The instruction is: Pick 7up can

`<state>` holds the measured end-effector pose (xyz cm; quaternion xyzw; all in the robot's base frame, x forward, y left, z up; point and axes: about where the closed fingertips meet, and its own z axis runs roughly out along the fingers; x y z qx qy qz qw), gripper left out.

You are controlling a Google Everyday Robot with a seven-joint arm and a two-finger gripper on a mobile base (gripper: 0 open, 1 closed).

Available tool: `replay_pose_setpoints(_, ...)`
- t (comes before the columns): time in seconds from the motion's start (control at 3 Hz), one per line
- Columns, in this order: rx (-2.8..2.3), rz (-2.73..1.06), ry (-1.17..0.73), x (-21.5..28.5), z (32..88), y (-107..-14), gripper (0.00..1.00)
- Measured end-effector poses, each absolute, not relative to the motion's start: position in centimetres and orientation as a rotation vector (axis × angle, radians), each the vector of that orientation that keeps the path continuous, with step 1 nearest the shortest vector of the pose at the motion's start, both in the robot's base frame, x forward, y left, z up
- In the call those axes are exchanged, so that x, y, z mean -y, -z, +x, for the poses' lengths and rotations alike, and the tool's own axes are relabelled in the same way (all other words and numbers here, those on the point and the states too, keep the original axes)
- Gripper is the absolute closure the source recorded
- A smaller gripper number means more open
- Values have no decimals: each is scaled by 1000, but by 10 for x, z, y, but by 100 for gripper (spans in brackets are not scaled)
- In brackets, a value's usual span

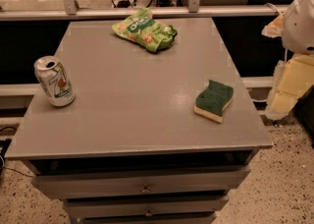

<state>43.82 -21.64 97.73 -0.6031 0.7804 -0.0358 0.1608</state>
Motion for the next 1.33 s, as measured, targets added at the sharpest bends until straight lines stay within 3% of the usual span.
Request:
replay_pose_setpoints(0.67, -2197, -1709, 52, 207, 441, -974, 0)
replay_pose_setpoints(1.33, -1990, -1646, -305, 102, 471, -955, 0)
